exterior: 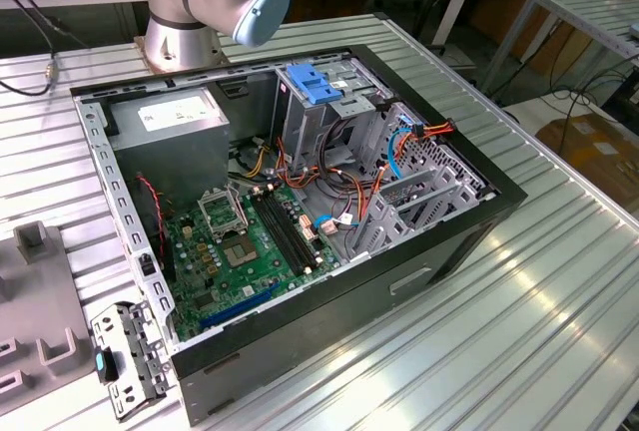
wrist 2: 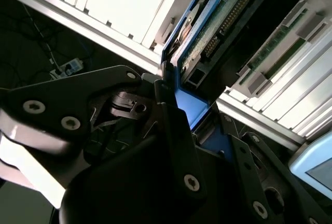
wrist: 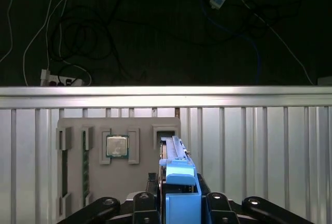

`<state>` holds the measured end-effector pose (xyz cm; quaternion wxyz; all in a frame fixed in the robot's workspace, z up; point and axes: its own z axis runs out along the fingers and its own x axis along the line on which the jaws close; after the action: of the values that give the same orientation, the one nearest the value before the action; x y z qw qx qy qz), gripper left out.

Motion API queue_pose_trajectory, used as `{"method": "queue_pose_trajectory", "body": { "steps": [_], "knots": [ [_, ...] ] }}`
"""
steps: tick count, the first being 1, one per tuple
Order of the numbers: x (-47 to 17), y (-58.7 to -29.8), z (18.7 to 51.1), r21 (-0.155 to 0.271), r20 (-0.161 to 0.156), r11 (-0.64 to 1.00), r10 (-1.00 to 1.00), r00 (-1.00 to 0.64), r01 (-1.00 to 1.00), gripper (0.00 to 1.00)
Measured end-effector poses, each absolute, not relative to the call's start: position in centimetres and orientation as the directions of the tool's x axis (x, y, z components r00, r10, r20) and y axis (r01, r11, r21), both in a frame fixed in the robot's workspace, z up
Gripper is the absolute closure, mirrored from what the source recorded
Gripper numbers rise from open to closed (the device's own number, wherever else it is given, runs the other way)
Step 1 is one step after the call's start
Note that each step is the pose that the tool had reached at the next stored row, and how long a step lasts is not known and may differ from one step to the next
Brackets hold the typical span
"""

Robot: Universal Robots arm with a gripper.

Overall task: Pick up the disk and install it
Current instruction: 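Pick up the disk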

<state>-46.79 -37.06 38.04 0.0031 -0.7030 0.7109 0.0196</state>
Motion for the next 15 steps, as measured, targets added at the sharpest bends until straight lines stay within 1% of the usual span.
{"method": "queue_pose_trajectory", "body": {
  "steps": [15],
  "knots": [
    [-46.8,-37.1,40.3,0.023,-0.032,0.011,-0.999,-0.012,-1.000,0.63]
  ]
}}
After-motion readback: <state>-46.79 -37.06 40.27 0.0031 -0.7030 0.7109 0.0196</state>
